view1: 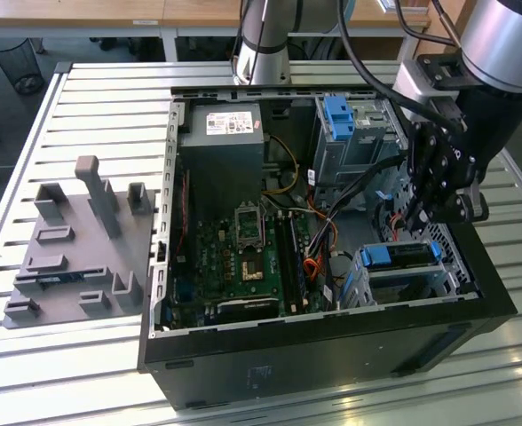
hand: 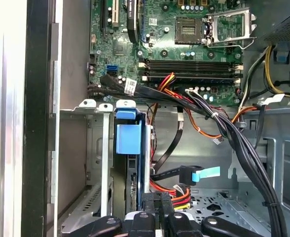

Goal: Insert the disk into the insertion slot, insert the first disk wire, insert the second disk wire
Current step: 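Insert the first disk wire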

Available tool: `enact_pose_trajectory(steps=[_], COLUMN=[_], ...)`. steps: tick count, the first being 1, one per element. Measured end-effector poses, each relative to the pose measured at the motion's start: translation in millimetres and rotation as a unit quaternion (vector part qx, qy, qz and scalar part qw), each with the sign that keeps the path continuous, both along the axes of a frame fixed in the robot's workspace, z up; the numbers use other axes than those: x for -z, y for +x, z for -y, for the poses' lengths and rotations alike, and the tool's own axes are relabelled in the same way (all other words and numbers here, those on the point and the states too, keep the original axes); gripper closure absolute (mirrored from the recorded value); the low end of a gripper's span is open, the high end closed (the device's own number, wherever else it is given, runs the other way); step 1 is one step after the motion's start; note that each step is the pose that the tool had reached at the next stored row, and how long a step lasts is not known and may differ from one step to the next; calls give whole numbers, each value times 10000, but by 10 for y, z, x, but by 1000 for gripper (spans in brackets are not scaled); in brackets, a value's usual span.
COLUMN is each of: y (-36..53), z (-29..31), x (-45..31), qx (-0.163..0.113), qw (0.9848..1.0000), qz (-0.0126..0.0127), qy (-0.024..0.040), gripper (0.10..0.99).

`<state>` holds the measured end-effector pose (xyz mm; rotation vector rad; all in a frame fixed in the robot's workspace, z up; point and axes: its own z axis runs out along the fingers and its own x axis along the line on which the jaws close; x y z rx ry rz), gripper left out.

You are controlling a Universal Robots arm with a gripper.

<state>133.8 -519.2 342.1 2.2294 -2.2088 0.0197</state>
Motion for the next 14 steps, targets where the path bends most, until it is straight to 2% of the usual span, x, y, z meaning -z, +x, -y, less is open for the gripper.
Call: enact_pose_trajectory(steps=[10,14], y=[-4,-4], z=[96,106], x=[30,50], qx=[-10,5], qw=[10000,10000], qz=[7,11], qy=[3,2], gripper=[918,918])
